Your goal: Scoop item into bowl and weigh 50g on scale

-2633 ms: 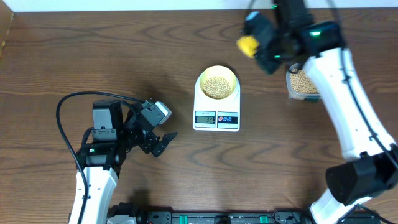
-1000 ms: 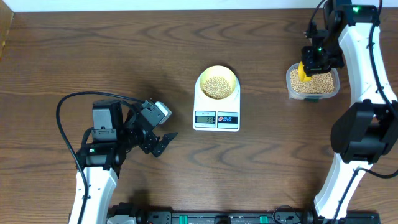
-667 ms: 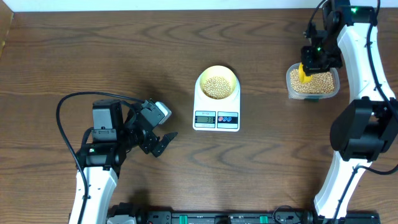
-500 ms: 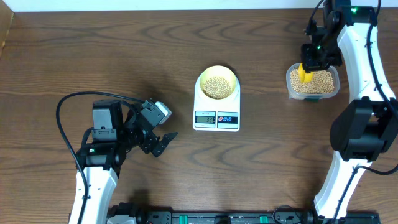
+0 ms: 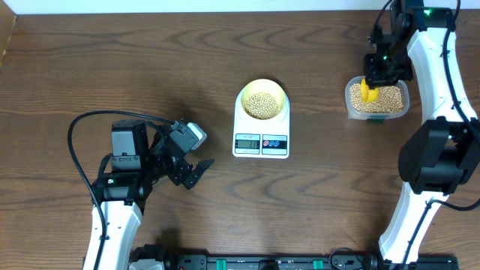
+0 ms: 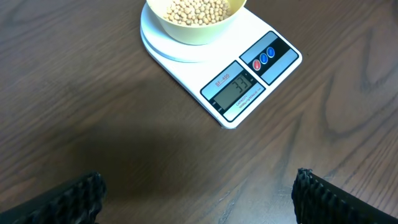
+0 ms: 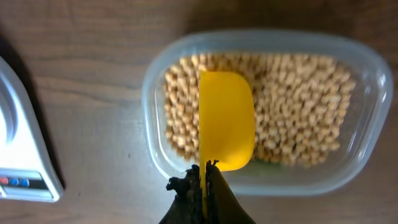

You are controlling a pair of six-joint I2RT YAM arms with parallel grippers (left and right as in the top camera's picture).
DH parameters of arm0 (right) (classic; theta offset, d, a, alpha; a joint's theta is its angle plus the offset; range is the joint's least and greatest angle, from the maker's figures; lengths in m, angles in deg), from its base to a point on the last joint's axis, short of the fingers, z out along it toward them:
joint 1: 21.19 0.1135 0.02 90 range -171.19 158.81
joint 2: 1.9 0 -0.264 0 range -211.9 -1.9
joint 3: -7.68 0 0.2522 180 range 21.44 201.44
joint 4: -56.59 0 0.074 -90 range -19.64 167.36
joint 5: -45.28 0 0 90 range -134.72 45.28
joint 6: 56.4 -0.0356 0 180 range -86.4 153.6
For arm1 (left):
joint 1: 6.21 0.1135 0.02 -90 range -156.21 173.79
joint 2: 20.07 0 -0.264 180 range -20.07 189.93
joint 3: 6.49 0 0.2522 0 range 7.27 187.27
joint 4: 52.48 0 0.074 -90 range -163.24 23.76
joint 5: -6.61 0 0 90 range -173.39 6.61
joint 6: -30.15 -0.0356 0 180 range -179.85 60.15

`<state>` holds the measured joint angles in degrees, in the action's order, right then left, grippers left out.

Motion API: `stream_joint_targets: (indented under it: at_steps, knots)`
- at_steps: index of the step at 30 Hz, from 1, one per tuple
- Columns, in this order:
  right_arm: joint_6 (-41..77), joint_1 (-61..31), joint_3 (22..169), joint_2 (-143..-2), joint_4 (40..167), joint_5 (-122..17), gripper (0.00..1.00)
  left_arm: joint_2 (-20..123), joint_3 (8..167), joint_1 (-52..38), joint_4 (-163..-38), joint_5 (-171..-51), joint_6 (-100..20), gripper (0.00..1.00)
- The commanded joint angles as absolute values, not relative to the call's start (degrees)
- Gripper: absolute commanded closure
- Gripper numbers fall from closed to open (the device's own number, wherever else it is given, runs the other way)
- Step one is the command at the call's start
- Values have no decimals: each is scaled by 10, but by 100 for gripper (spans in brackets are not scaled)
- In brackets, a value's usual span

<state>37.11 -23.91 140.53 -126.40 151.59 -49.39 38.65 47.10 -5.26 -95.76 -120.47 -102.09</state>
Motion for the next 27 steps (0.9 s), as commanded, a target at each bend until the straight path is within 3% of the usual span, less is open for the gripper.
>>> stream_joint_targets:
  at_steps: [1,27]
  knots:
    - [366,-249,1404,-1252,1530,-495,99,387,473,-54,-957,-1202,-1027,2]
    - [389,-268,1406,-1241,1501,-412,99,387,473,-54,-957,-1202,-1027,2]
